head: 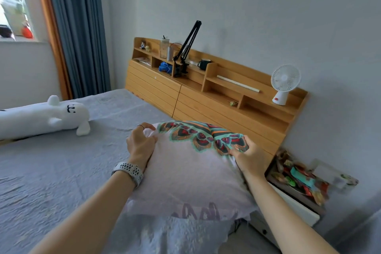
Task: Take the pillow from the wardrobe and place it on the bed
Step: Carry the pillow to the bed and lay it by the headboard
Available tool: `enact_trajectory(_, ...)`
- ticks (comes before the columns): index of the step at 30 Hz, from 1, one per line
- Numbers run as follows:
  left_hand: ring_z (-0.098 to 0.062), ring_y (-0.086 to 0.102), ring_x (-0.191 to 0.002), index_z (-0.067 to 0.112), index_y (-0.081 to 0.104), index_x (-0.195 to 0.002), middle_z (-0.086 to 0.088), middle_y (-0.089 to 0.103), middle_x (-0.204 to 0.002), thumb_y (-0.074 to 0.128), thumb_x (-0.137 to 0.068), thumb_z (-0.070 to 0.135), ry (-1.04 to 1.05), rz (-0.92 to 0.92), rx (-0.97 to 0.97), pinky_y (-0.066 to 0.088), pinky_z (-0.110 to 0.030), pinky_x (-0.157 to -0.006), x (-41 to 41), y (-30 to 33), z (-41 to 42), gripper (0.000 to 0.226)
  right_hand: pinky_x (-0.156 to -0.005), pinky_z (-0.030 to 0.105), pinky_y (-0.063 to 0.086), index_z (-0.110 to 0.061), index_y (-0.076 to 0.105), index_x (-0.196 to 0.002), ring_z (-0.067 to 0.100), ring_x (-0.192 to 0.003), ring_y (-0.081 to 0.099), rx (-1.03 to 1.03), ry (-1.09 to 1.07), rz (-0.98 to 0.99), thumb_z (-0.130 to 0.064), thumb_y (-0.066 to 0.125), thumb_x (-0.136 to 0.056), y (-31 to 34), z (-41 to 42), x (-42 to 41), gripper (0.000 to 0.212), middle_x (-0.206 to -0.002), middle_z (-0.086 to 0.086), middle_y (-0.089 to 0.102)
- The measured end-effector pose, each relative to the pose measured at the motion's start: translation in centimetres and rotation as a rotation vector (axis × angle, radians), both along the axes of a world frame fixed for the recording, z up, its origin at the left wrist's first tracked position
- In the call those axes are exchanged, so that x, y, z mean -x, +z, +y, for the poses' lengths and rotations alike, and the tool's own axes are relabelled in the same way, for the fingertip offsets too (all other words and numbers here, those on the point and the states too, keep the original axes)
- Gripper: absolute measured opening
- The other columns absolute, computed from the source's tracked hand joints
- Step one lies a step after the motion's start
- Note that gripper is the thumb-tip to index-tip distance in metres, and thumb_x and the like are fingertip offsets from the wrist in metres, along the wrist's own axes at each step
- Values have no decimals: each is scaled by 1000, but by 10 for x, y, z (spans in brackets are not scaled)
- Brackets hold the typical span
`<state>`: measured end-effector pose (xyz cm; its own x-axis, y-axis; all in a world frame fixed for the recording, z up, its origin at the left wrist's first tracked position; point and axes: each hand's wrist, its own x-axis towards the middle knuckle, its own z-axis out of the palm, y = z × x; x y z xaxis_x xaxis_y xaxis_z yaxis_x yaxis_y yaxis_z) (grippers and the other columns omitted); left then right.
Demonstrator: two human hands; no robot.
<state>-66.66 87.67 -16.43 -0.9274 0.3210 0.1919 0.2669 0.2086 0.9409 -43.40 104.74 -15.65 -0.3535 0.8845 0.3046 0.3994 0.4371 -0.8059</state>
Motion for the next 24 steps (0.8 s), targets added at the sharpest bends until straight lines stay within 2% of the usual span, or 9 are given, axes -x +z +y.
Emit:
enact_trajectory(2, -27, 52, -99, 24, 68, -87, -10, 65, -105, 67, -79, 12, 21, -8, -3, 37, -32, -77, 16, -2, 31, 14, -59, 22, 47, -27, 65, -95, 3, -76, 65, 7, 30, -26, -26, 73, -71, -1, 39, 21, 25, -81, -16, 70)
enact_trajectory(5, -21, 47, -93, 25, 68, -87, -4, 61, -98, 66, -80, 14, 55, -15, 9, 36, -32, -76, 37, -4, 67, 13, -76, 33, 56, -20, 65, -111, 13, -88, 68, 22, 52, -57, -27, 74, -71, -2, 89, 54, 42, -95, -8, 73)
enact_trajectory(6, -21, 47, -91, 25, 68, -87, -3, 61, -97, 66, -80, 14, 70, -19, 8, 36, -31, -76, 45, -5, 76, 13, -74, 33, 56, -20, 65, -110, 13, -87, 68, 16, 64, -60, -27, 74, -71, -2, 103, 64, 41, -94, -9, 73)
enact_trajectory(9, -20, 49, -89, 24, 69, -86, -2, 61, -92, 66, -79, 14, 138, -25, 2, 36, -30, -74, 66, -9, 102, 13, -57, 19, 44, -24, 65, -95, -1, -74, 64, -7, 127, -53, -27, 74, -68, -1, 139, 99, 29, -78, -18, 70)
enact_trajectory(12, -21, 50, -86, 25, 69, -85, -2, 61, -87, 66, -79, 14, 212, -20, 8, 35, -28, -72, 84, -13, 124, 13, -55, 16, 41, -31, 60, -90, -7, -72, 61, -11, 200, -65, -31, 73, -66, -3, 173, 130, 27, -74, -23, 66)
enact_trajectory(17, -24, 52, -86, 25, 68, -85, -5, 61, -88, 66, -79, 16, 309, -11, 61, 38, -29, -72, 108, -18, 169, 12, -56, 21, 46, -25, 64, -89, 1, -72, 64, -14, 320, -80, -33, 72, -66, -14, 237, 177, 26, -76, -15, 70)
enact_trajectory(21, -23, 52, -83, 28, 68, -81, -4, 61, -85, 67, -77, 15, 425, -15, 59, 37, -28, -71, 124, -26, 220, 14, -49, 8, 40, -27, 63, -89, -7, -72, 62, -15, 421, -85, -30, 74, -70, -17, 304, 220, 22, -75, -19, 69)
enact_trajectory(24, -23, 52, -81, 26, 69, -82, -4, 62, -85, 67, -76, 13, 540, -16, 99, 37, -28, -71, 135, -33, 263, 14, -46, 6, 39, -24, 64, -91, -7, -71, 62, -14, 525, -81, -27, 75, -72, -21, 356, 255, 22, -77, -16, 69)
